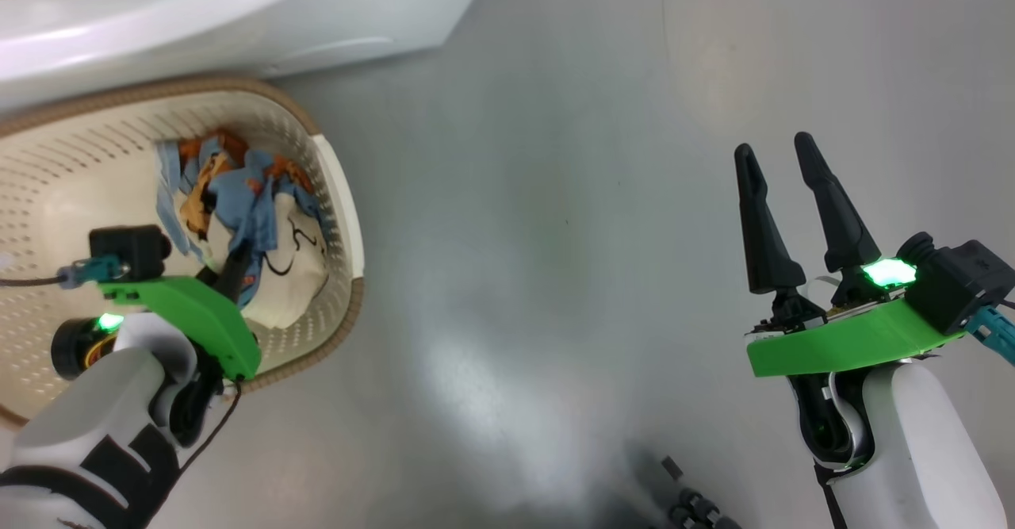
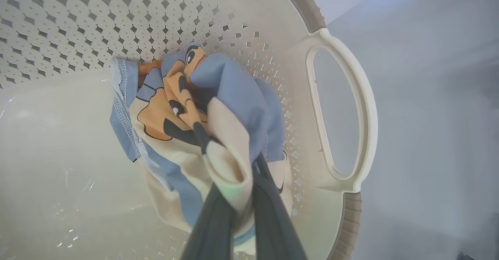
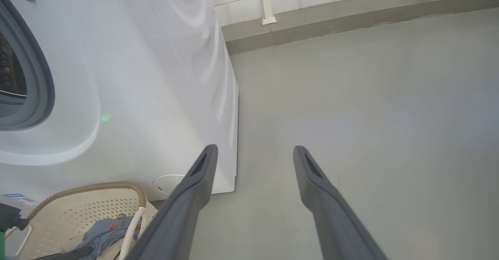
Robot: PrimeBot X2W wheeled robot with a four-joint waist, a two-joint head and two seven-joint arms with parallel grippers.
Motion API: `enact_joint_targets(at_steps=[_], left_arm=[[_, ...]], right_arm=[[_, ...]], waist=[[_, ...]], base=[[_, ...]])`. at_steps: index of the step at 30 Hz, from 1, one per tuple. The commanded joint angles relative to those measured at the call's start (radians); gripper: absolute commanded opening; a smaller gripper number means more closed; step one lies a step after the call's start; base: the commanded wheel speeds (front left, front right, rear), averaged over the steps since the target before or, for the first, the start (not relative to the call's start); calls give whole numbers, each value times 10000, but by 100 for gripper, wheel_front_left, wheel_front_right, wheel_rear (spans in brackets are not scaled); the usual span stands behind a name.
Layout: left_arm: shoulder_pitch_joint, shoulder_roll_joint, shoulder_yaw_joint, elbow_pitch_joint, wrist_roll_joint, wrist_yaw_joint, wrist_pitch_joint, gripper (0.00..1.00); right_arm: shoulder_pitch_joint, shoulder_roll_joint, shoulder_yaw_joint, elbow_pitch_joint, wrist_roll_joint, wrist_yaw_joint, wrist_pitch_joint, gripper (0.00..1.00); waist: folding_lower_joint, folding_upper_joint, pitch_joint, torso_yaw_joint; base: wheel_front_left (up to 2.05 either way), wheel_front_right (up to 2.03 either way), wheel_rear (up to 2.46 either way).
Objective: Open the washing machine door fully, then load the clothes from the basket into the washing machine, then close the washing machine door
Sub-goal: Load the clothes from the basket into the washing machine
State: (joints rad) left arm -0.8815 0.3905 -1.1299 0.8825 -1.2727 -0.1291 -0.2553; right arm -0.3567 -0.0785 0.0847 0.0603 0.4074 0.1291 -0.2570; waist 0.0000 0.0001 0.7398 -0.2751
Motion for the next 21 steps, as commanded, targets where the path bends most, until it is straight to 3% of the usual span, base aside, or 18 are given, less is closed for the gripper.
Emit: enact_joint_targets(at_steps=[1, 12, 21], left_arm=[[297, 273, 448, -45, 69, -16, -64, 0], [1671, 445, 2180, -431, 812, -16, -64, 0], [2982, 342, 3855, -1414, 2468, -16, -64, 0]], right_arm=[[314, -92, 179, -121, -41, 16, -48, 100], [813, -289, 224, 499, 94, 16, -48, 100], [1571, -682, 243, 775, 192, 16, -48, 100]], waist=[[0, -1, -492, 236], [0, -1, -2284, 940], [0, -1, -3717, 1622]], base=[[0, 0, 0], [0, 0, 0], [0, 0, 0]])
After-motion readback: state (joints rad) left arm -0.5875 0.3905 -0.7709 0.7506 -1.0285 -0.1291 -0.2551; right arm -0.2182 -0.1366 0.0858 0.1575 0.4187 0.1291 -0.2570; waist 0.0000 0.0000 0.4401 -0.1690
